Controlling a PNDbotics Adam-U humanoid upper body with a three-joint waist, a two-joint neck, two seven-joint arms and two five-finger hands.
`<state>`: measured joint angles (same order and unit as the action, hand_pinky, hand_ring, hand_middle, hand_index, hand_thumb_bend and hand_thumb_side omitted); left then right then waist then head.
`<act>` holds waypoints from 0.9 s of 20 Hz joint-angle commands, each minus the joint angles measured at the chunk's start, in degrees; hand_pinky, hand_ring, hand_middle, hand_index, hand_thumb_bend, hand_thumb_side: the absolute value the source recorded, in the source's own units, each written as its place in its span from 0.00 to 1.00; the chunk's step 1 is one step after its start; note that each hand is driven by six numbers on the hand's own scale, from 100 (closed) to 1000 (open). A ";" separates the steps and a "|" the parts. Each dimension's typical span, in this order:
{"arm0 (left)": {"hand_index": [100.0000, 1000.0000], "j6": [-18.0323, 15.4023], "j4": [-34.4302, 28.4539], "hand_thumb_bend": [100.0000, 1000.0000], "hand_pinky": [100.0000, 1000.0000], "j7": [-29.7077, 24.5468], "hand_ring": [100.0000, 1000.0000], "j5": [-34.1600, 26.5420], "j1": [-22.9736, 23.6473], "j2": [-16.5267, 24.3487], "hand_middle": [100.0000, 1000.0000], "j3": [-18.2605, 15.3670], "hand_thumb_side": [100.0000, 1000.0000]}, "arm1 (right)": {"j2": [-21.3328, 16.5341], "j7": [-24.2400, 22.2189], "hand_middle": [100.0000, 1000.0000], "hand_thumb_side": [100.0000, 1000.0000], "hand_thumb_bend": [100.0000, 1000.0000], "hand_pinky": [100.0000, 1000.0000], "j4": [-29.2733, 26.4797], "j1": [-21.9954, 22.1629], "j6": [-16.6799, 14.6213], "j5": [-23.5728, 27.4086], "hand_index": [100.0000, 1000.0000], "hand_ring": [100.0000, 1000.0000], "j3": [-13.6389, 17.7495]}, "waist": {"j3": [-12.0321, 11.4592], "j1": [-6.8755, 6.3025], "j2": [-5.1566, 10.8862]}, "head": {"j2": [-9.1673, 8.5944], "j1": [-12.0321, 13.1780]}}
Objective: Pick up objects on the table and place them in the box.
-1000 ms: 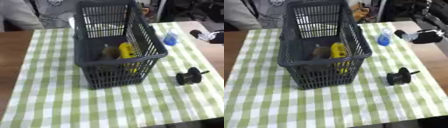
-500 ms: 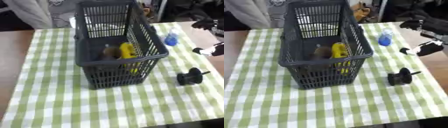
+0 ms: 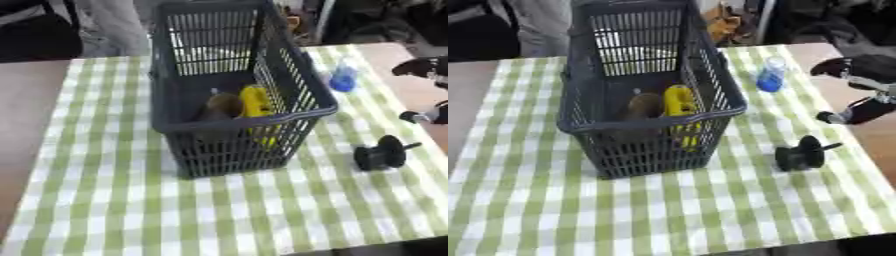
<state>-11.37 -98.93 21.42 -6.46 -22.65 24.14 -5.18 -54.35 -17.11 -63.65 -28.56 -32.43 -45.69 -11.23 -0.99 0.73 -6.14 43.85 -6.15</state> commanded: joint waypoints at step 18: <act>0.74 -0.07 -0.80 0.66 0.43 -0.17 0.59 0.20 -0.47 1.52 0.58 -0.28 0.60 | 3.22 -4.51 0.93 0.24 0.33 0.87 9.78 -6.68 -7.07 -9.01 0.99 0.91 -4.10 | -0.88 1.46 0.57 | 0.27 -0.08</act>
<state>-11.36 -98.93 21.41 -6.46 -22.61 24.15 -5.18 -49.76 -21.57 -54.15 -34.14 -38.99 -53.95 -15.61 -1.86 1.22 -6.15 43.85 -6.16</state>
